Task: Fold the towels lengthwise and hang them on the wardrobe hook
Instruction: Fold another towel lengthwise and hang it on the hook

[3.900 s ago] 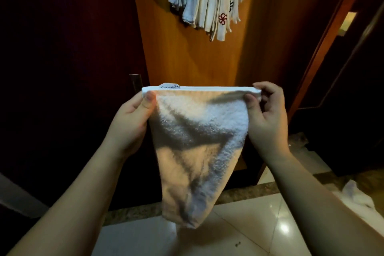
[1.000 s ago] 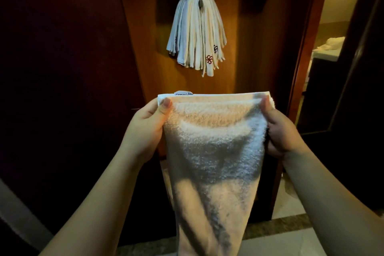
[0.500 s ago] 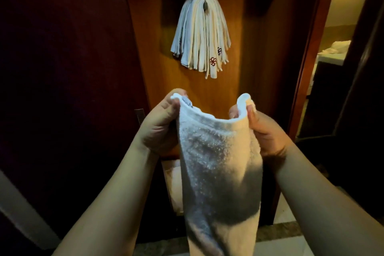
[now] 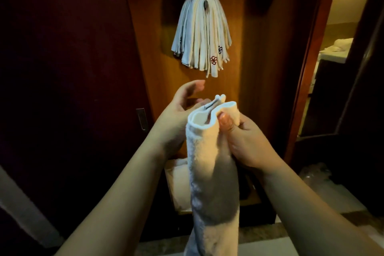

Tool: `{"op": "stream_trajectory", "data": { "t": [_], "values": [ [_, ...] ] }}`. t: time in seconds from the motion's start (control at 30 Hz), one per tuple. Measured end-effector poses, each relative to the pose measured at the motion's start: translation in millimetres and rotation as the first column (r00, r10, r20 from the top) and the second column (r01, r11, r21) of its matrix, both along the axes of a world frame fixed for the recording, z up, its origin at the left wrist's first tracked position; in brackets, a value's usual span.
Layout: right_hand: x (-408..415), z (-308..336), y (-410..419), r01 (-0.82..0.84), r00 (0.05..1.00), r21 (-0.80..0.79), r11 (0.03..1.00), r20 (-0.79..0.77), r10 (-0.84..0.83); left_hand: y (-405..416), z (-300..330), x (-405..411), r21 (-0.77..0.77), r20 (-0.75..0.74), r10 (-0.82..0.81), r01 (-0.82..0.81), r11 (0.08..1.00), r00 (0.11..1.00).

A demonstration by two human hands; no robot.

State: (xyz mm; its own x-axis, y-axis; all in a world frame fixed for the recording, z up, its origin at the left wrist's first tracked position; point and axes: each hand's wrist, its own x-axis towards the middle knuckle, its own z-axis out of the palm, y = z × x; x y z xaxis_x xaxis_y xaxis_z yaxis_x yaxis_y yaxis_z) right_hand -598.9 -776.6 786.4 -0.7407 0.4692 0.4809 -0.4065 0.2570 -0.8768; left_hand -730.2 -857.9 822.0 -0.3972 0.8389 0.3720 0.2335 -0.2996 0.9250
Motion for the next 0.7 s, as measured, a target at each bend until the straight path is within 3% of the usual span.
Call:
{"op": "stream_trajectory", "data": {
  "t": [0.1, 0.2, 0.27, 0.33, 0.4, 0.47, 0.53, 0.7],
  "values": [
    [-3, 2, 0, 0.038, 0.997, -0.031, 0.999, -0.066, -0.039, -13, 0, -2, 0.158, 0.000, 0.108, -0.107, 0.982, 0.994],
    [-3, 5, 0, 0.061, 0.994, -0.046, 0.997, -0.087, -0.065, -37, 0, -8, 0.379, -0.333, 0.143, -0.006, 0.925, 0.932],
    [-2, 5, 0, 0.058, 0.995, -0.028, 0.998, -0.081, -0.060, -49, 8, -12, 0.256, -0.593, 0.145, 0.015, 0.966, 0.792],
    [0, 6, 1, 0.045, 0.996, -0.015, 0.999, -0.079, -0.046, -56, 19, -16, 0.090, -0.789, 0.134, -0.103, 0.991, 0.600],
    [1, 7, 1, 0.045, 0.995, 0.028, 0.999, -0.089, -0.043, -56, 28, -21, 0.041, -0.901, 0.129, -0.215, 0.976, 0.415],
    [0, 8, 1, 0.076, 0.994, 0.106, 0.992, -0.086, -0.067, -53, 36, -25, 0.033, -0.944, 0.108, -0.235, 0.971, 0.311],
    [-1, 6, 3, 0.100, 0.993, 0.153, 0.983, -0.084, -0.088, -52, 41, -28, 0.000, -0.946, 0.068, -0.208, 0.978, 0.318],
    [-3, -3, 7, 0.218, 0.969, 0.129, 0.967, -0.149, -0.198, -49, 41, -17, -0.079, -0.895, 0.013, -0.187, 0.979, 0.445]
  ]
}}
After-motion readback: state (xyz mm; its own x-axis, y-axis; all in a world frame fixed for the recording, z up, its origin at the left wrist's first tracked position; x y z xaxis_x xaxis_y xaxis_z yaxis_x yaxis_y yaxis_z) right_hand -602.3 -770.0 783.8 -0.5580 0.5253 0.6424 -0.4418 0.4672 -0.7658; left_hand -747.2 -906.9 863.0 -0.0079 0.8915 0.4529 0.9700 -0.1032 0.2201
